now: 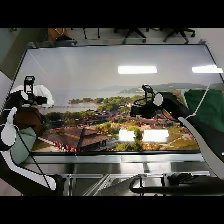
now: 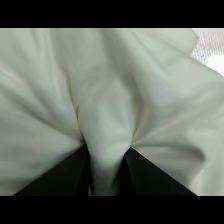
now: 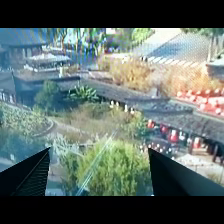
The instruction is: Fold the shirts.
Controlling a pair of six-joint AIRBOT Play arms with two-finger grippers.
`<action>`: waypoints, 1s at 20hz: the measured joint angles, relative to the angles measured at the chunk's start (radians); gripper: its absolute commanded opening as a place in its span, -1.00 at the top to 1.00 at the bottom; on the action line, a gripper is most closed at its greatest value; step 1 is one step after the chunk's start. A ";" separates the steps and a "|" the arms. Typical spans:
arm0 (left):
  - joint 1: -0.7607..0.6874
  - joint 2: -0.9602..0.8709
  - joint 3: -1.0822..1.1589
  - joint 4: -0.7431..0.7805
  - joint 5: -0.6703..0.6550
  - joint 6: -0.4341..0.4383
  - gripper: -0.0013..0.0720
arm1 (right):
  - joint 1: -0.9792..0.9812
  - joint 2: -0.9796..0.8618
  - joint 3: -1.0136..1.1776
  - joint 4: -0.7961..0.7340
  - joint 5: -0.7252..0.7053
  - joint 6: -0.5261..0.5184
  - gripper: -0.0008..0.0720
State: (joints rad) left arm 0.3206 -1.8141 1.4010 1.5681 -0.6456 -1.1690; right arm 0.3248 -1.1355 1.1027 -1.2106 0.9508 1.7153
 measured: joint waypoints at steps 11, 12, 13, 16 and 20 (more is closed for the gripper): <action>-0.319 0.378 0.293 -0.166 -0.333 -0.046 0.92 | -0.081 0.146 0.000 0.000 0.032 -0.027 0.92; -0.351 0.408 0.301 -0.229 -0.385 -0.051 0.92 | -0.103 0.171 0.000 0.000 0.051 -0.038 0.92; -0.387 0.436 0.295 -0.288 -0.434 -0.055 0.92 | -0.124 0.195 0.000 0.000 0.073 -0.051 0.92; -0.509 0.496 0.200 -0.402 -0.519 -0.081 0.92 | -0.173 0.254 0.000 -0.003 0.136 -0.079 0.90; -0.686 0.503 -0.015 -0.459 -0.478 -0.108 0.90 | -0.198 0.288 0.000 -0.012 0.204 -0.098 0.90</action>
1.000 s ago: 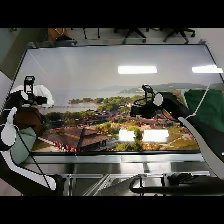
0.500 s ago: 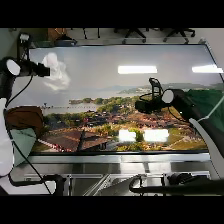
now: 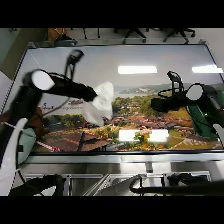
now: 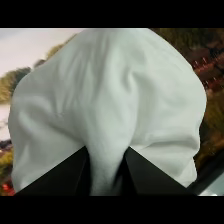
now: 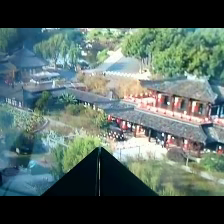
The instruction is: Fold the shirts.
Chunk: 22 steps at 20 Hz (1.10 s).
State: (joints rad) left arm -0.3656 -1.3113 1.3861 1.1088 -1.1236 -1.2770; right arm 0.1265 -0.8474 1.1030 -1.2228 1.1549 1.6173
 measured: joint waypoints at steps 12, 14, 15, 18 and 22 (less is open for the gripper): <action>0.054 -0.054 -0.108 -0.029 -0.195 -0.135 -0.85 | 0.040 0.002 -0.066 0.100 0.121 -0.090 -0.49; 0.078 -0.005 -0.251 -0.037 -0.203 -0.148 -0.85 | 0.083 0.001 -0.120 0.138 0.105 -0.109 -0.49; 0.080 0.027 -0.339 -0.048 -0.180 -0.149 -0.84 | 0.104 0.000 -0.145 0.151 0.094 -0.113 -0.49; 0.051 0.121 -0.587 -0.145 0.007 -0.144 -0.84 | 0.140 -0.003 -0.188 0.170 0.035 -0.131 -0.48; -0.047 0.173 -0.796 -0.358 0.381 -0.095 -0.74 | 0.156 -0.039 -0.208 0.179 -0.060 -0.162 -0.39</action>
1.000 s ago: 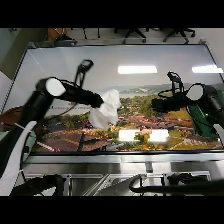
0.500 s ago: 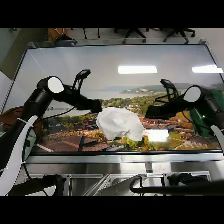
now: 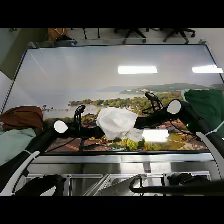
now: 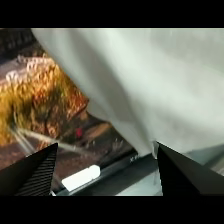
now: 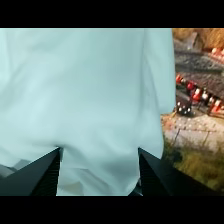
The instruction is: Fold the shirts.
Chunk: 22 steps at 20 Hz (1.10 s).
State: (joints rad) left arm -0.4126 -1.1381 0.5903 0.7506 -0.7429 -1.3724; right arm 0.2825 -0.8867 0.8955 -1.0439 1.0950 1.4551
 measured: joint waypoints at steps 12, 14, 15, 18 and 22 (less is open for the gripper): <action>-0.038 -0.080 0.244 -0.135 0.200 0.157 0.93 | -0.040 -0.049 0.144 0.049 -0.029 -0.140 0.92; 0.008 -0.013 0.338 -0.135 0.112 0.184 0.93 | -0.061 -0.011 0.246 0.050 -0.004 -0.154 0.92; 0.033 0.024 0.391 -0.135 0.060 0.195 0.93 | -0.067 0.011 0.303 0.051 0.007 -0.161 0.92; 0.090 0.140 0.559 -0.136 -0.095 0.207 0.93 | -0.077 0.082 0.474 0.069 0.026 -0.187 0.92; 0.120 0.286 0.787 -0.111 -0.211 0.166 0.93 | -0.080 0.171 0.692 0.092 0.035 -0.235 0.92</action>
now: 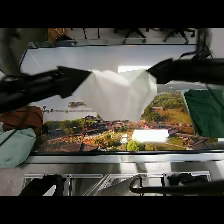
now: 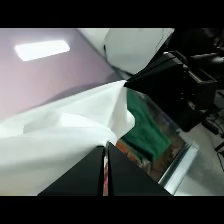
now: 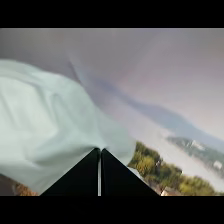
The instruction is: Fold the shirts.
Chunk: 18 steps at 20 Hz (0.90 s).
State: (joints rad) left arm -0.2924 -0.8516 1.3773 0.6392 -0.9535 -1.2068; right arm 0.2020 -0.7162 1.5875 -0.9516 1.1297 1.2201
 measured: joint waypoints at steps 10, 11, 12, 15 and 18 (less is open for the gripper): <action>0.010 0.043 0.153 0.319 -0.182 -0.185 0.92 | -0.001 0.012 0.121 -0.053 0.056 -0.023 0.92; 0.010 0.005 0.121 0.328 -0.188 -0.184 0.92 | -0.001 -0.012 0.085 -0.053 0.059 -0.017 0.92; 0.010 -0.044 0.084 0.340 -0.188 -0.173 0.92 | -0.001 -0.039 0.038 -0.053 0.059 -0.015 0.92; 0.010 -0.217 -0.021 0.354 -0.151 -0.139 0.90 | -0.001 -0.136 -0.140 -0.053 0.025 -0.008 0.92; 0.011 -0.390 -0.068 0.360 -0.096 -0.114 0.26 | -0.001 -0.236 -0.275 -0.046 -0.044 -0.004 0.89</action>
State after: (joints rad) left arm -0.2817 -1.2419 1.3094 0.9997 -1.0492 -1.3209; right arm 0.2012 -0.9524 1.3128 -0.9977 1.0855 1.2163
